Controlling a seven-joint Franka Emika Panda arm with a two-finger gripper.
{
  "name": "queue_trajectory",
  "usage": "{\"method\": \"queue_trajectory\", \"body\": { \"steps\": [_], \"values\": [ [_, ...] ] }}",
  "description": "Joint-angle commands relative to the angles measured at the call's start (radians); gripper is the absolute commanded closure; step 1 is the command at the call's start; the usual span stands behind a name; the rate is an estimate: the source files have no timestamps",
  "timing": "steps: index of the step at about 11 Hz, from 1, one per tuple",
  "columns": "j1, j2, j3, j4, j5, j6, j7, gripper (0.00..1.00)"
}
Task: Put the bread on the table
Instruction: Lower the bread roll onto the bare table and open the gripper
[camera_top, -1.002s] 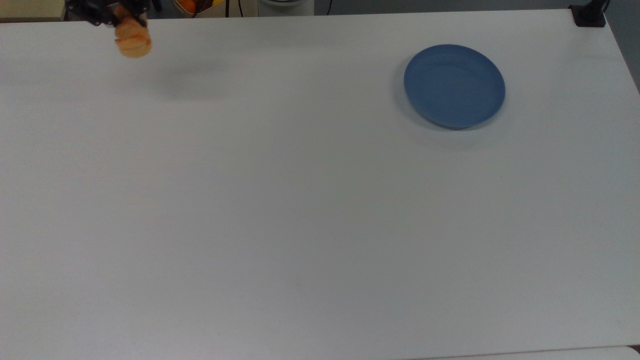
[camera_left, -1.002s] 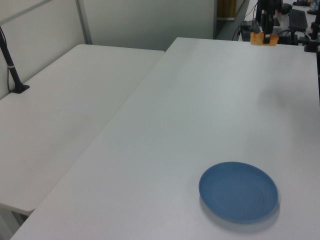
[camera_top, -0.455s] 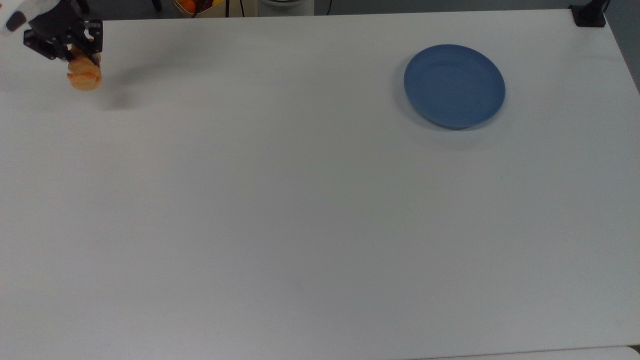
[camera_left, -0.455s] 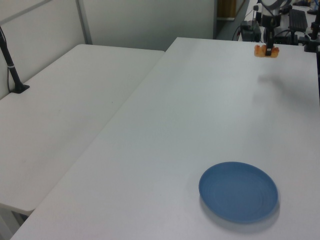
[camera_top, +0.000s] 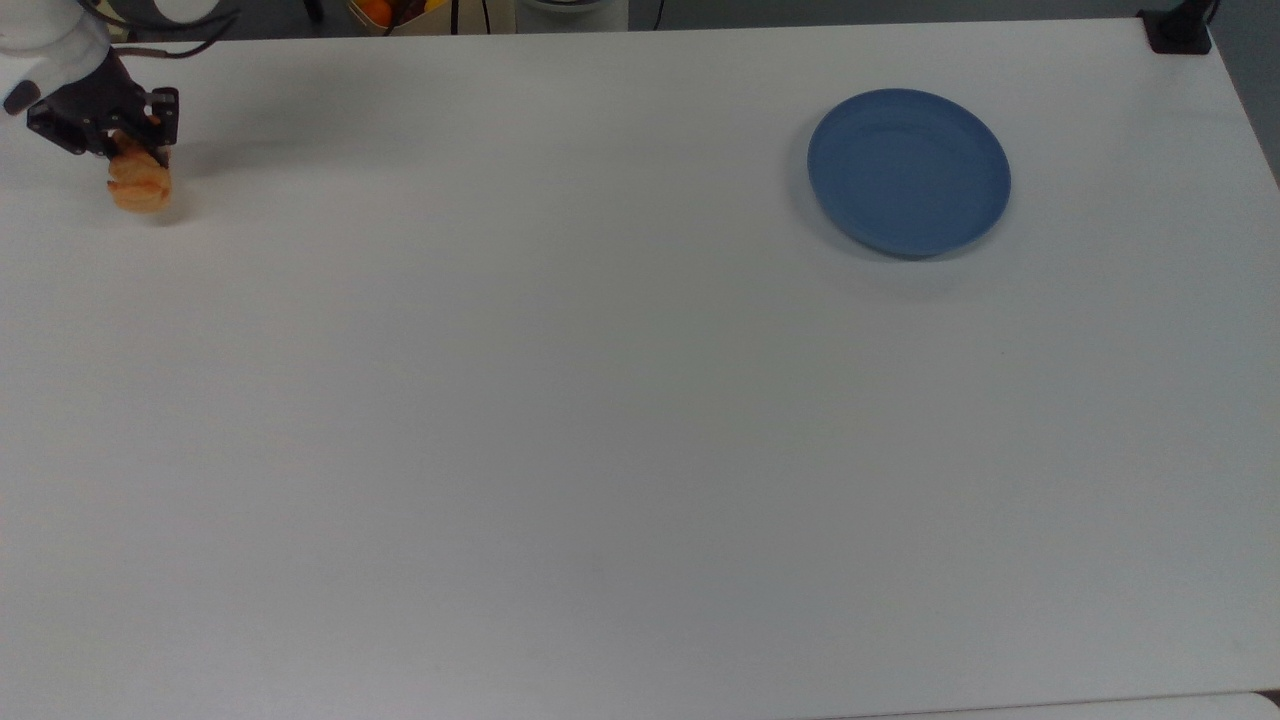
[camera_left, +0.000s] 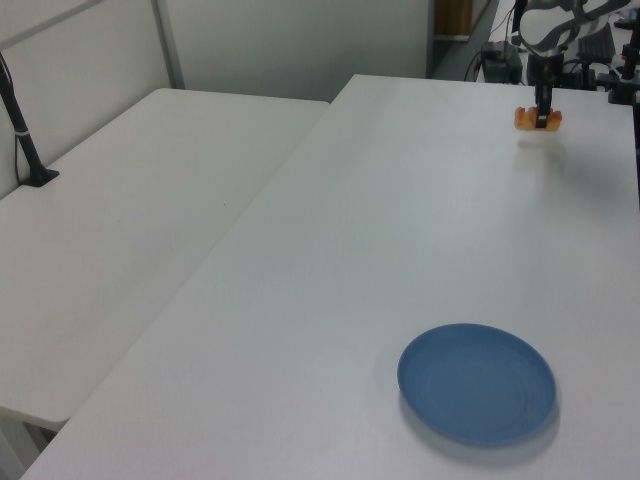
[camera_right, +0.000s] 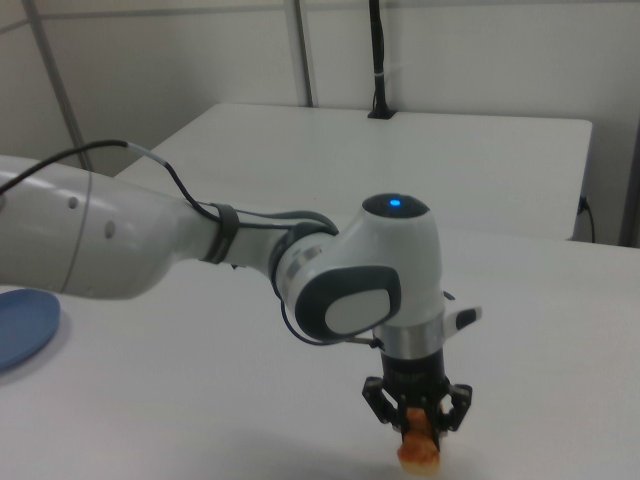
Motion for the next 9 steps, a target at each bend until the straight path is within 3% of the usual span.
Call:
{"method": "queue_trajectory", "body": {
  "steps": [1, 3, 4, 6, 7, 9],
  "values": [
    [-0.012, 0.042, 0.004, 0.006, 0.031, 0.057, -0.031, 0.60],
    [-0.026, 0.053, 0.010, 0.003, 0.029, 0.070, -0.031, 0.53],
    [-0.029, 0.054, 0.013, 0.003, 0.029, 0.074, -0.028, 0.41],
    [-0.028, 0.053, 0.013, 0.003, 0.029, 0.072, -0.017, 0.05],
    [-0.026, 0.051, 0.013, 0.001, 0.028, 0.069, -0.017, 0.00],
    [-0.026, 0.050, 0.013, 0.003, 0.029, 0.061, -0.014, 0.00]
  ]
}}
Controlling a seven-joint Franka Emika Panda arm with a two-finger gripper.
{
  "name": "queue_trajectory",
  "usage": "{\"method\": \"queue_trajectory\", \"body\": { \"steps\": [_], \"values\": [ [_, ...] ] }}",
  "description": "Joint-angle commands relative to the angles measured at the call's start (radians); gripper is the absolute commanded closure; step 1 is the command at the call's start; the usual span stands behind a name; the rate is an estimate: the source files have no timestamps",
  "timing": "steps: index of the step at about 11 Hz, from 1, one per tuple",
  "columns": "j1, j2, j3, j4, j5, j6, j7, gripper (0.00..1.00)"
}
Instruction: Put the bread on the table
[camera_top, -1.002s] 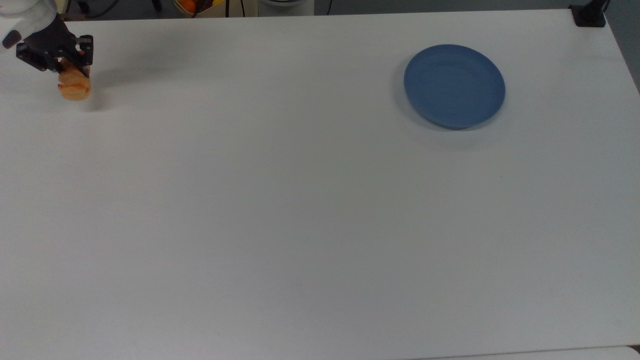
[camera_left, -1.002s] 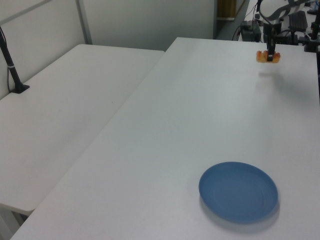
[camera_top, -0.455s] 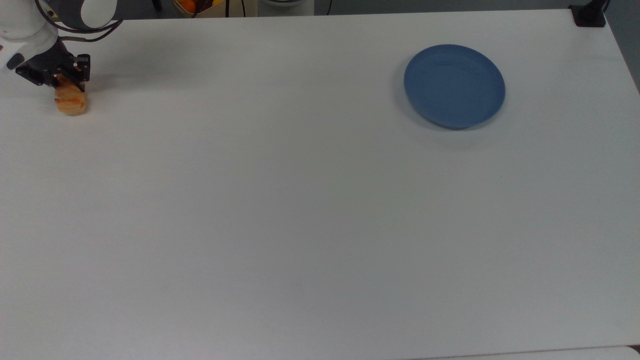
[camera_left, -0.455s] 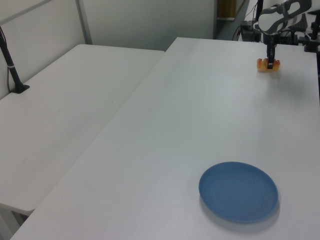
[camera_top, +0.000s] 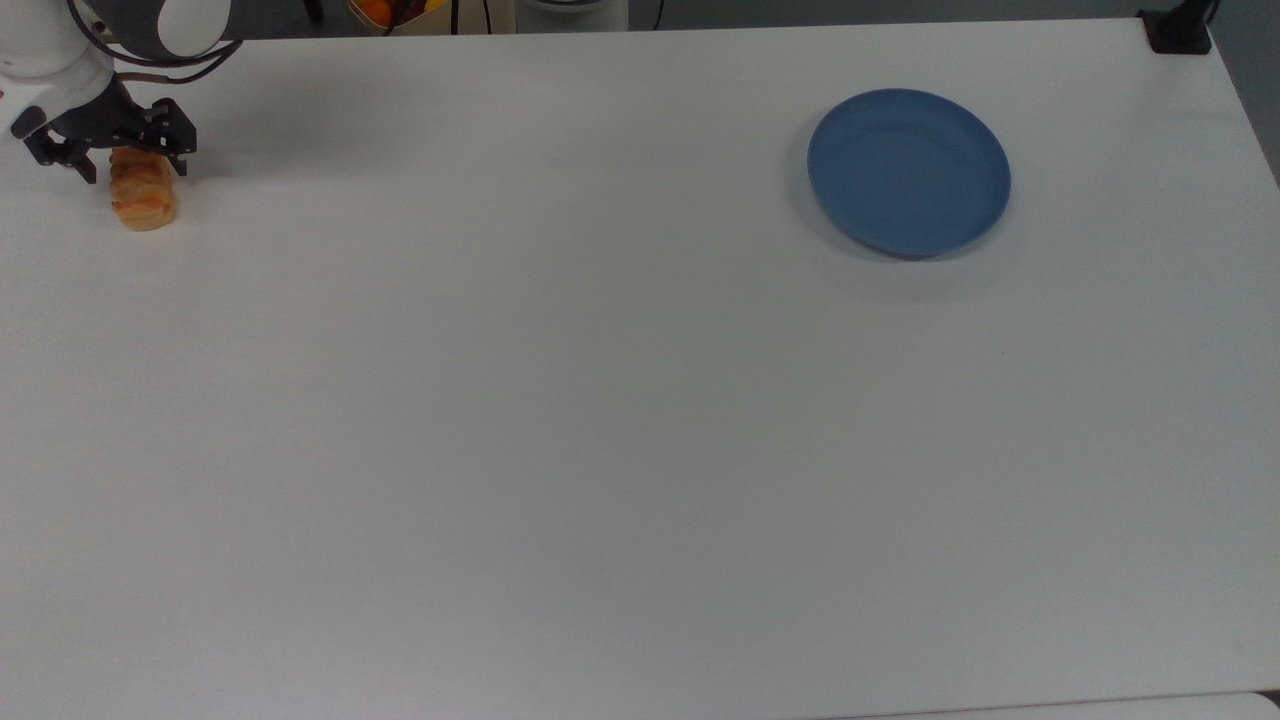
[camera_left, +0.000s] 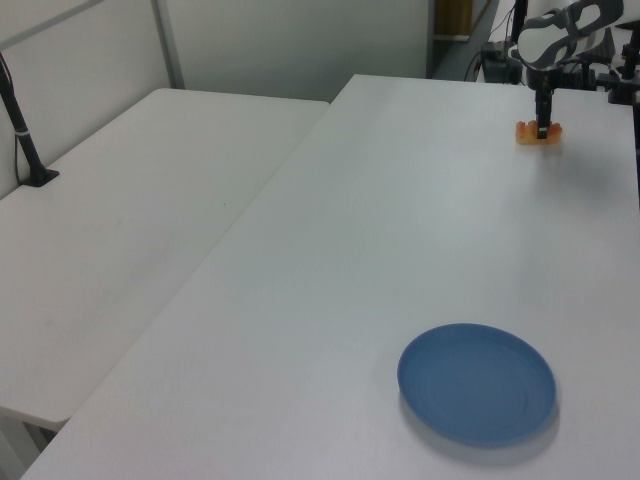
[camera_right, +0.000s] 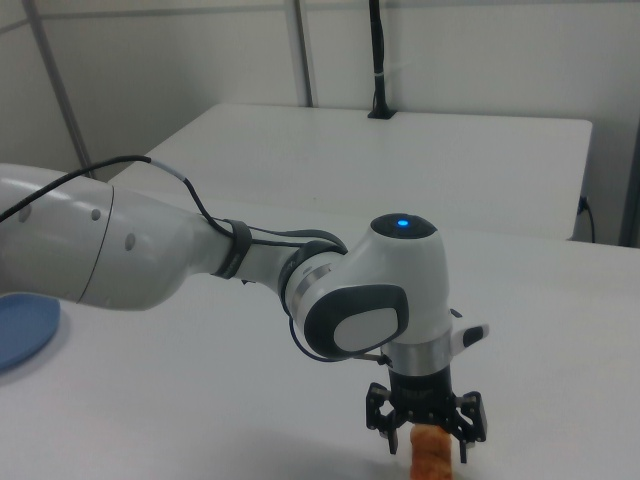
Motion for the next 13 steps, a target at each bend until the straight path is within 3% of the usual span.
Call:
{"method": "queue_trajectory", "body": {
  "steps": [1, 4, 6, 8, 10, 13],
  "values": [
    [-0.009, -0.013, 0.010, 0.000, 0.029, 0.009, -0.017, 0.00],
    [-0.001, -0.061, 0.010, 0.011, 0.029, -0.064, 0.038, 0.00],
    [0.005, -0.137, 0.013, 0.042, 0.030, -0.133, 0.179, 0.00],
    [0.007, -0.177, 0.025, 0.138, 0.044, -0.326, 0.396, 0.00],
    [0.002, -0.182, 0.094, 0.256, 0.052, -0.464, 0.643, 0.00],
    [0.004, -0.284, 0.198, 0.267, 0.050, -0.482, 0.831, 0.00]
  ]
}}
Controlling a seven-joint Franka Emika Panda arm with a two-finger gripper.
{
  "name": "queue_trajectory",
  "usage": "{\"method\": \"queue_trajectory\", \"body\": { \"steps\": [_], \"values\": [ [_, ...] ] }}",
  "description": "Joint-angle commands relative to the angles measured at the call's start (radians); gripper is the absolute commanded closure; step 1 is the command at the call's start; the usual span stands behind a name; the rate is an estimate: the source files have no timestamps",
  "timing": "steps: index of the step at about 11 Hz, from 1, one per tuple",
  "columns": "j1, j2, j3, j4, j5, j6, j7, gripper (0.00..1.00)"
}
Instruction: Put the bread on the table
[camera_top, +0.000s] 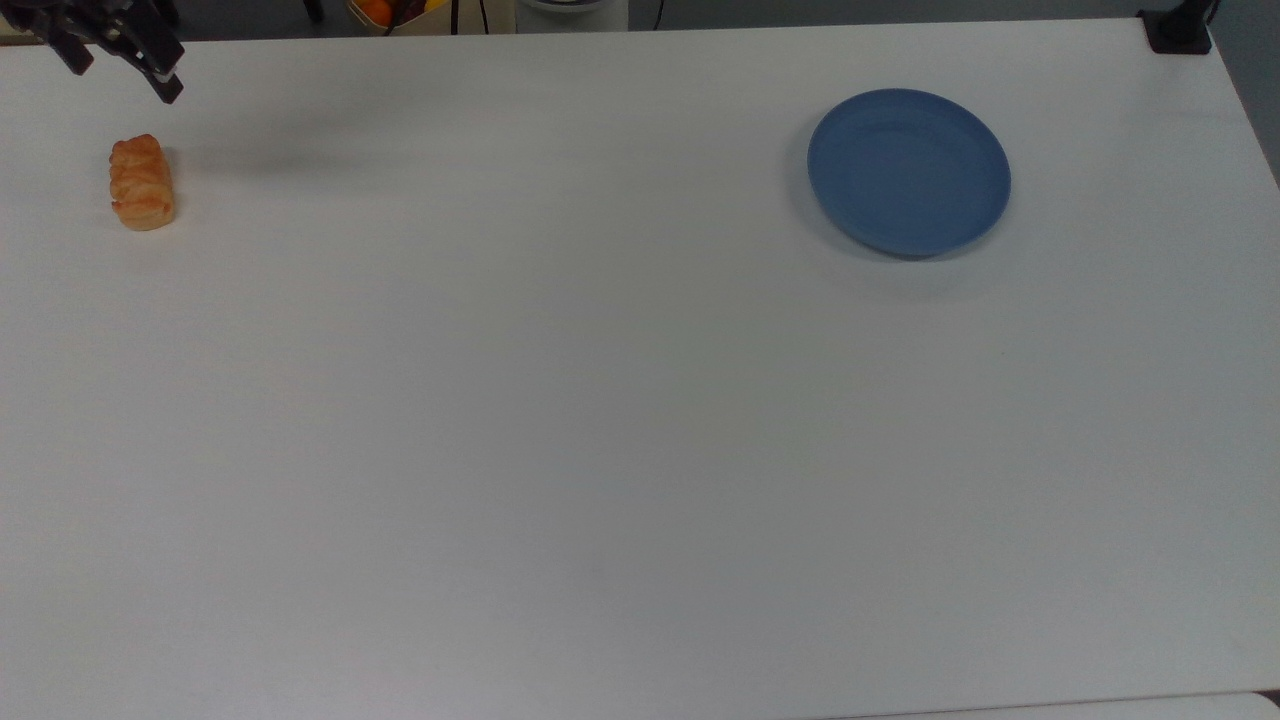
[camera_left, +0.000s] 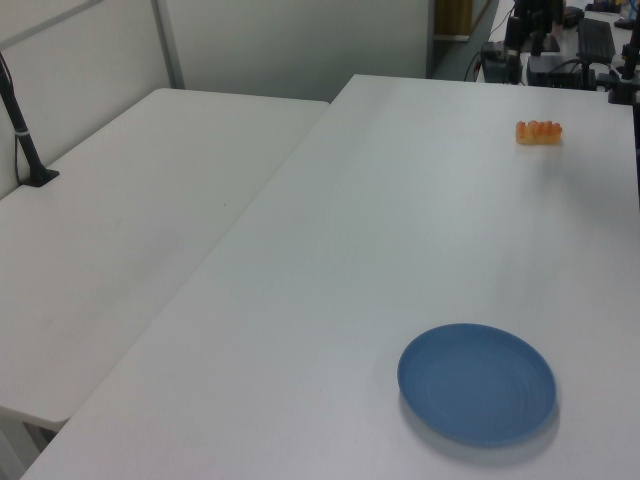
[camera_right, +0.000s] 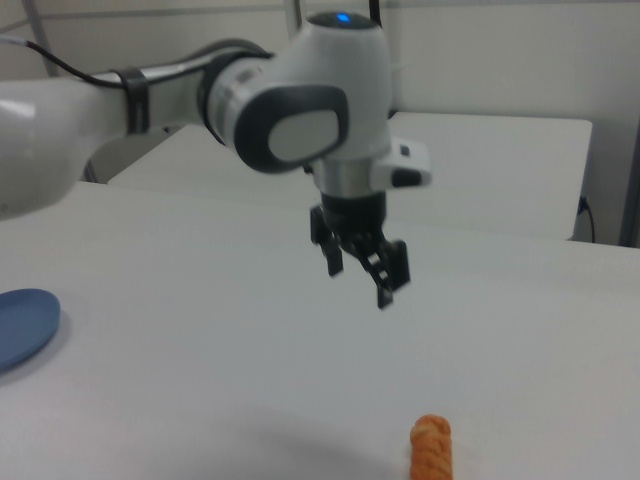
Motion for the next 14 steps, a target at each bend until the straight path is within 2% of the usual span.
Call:
{"method": "queue_trajectory", "body": {
  "steps": [1, 2, 5, 8, 11, 14],
  "values": [
    [-0.003, -0.110, 0.125, 0.002, -0.003, -0.092, 0.193, 0.00],
    [-0.010, -0.133, 0.178, 0.007, -0.014, -0.158, 0.247, 0.00],
    [-0.001, -0.222, 0.300, 0.002, -0.020, -0.223, 0.367, 0.00],
    [0.013, -0.268, 0.390, -0.020, -0.020, -0.246, 0.373, 0.00],
    [0.092, -0.334, 0.395, -0.091, -0.020, -0.240, 0.358, 0.00],
    [0.173, -0.368, 0.385, -0.142, -0.024, -0.223, 0.248, 0.00]
  ]
}}
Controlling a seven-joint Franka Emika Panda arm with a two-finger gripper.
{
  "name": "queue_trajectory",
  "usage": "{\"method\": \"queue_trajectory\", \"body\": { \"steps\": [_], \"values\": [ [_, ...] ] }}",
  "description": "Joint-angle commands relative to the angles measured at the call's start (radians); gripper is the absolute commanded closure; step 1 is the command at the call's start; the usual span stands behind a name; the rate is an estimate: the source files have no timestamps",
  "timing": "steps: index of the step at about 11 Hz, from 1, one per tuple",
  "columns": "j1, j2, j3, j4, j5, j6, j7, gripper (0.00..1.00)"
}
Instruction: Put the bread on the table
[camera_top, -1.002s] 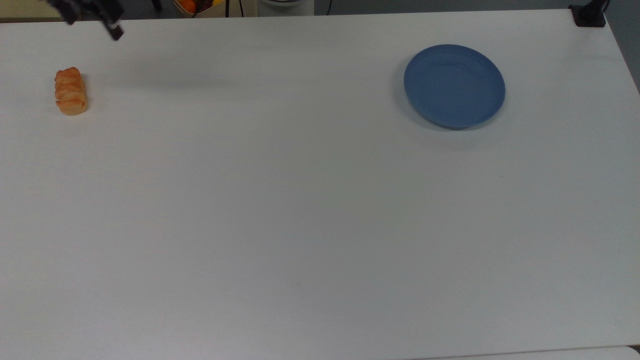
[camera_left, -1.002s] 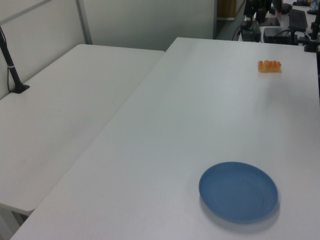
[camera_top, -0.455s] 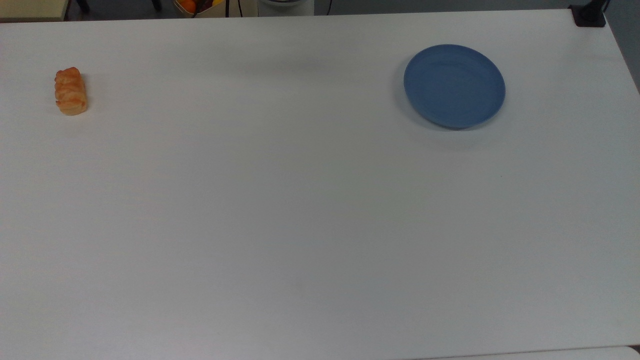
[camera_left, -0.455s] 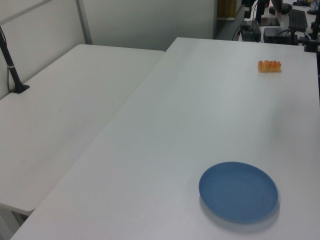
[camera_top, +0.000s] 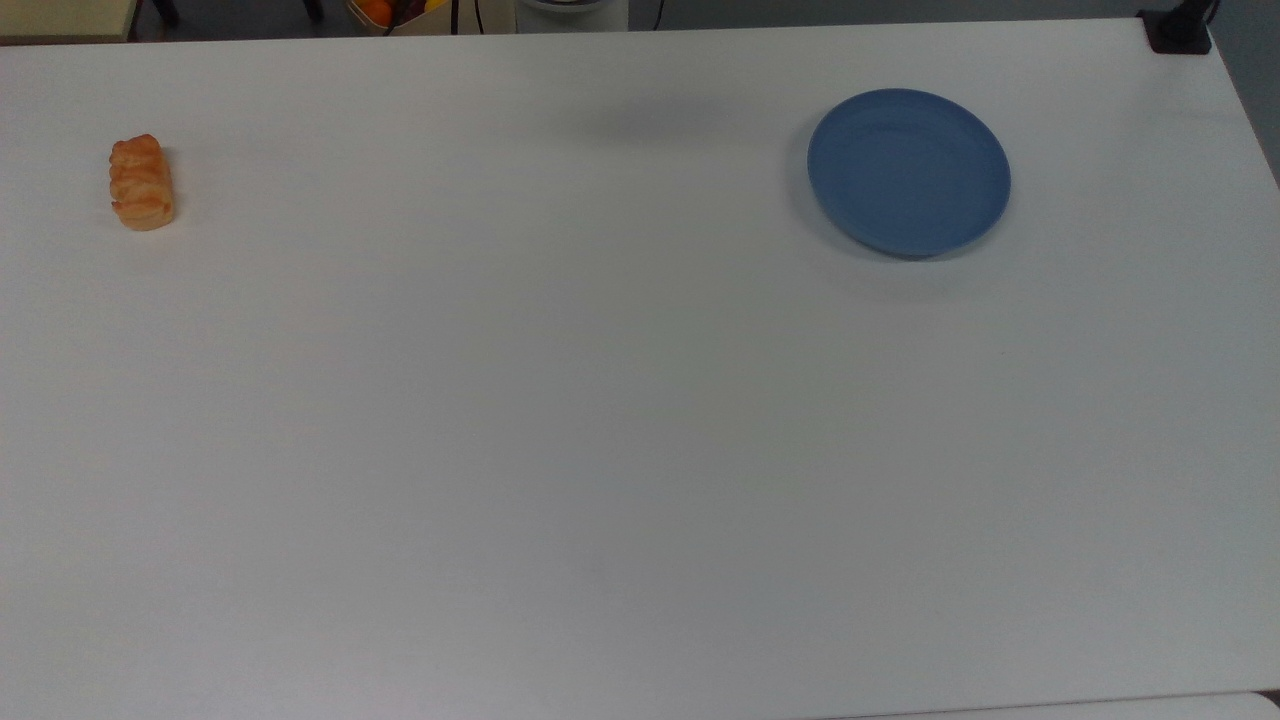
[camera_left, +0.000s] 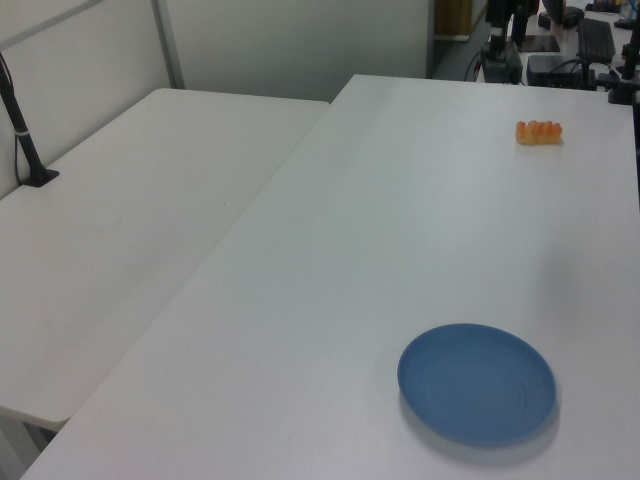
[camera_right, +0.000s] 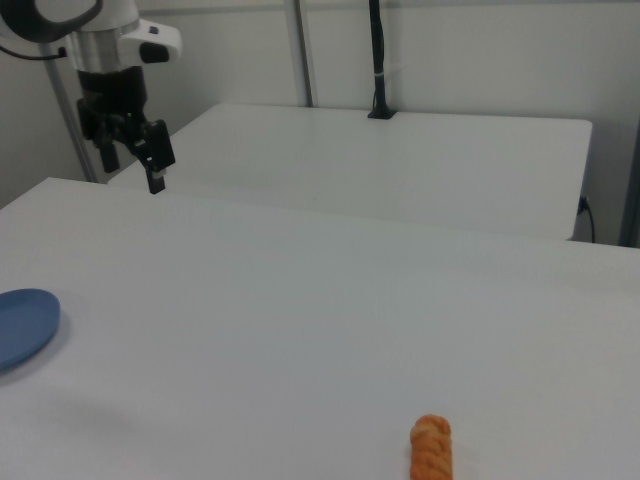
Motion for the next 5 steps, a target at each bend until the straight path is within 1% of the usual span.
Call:
{"method": "queue_trajectory", "body": {
  "steps": [1, 2, 3, 4, 5],
  "values": [
    [0.084, -0.068, -0.032, -0.106, -0.046, 0.035, -0.132, 0.00],
    [0.115, -0.071, -0.053, -0.126, -0.060, 0.065, -0.186, 0.00],
    [0.147, -0.068, -0.096, -0.132, -0.060, 0.104, -0.202, 0.00],
    [0.163, -0.060, -0.125, -0.132, -0.060, 0.137, -0.229, 0.00],
    [0.167, -0.046, -0.128, -0.132, -0.059, 0.177, -0.269, 0.00]
  ]
}}
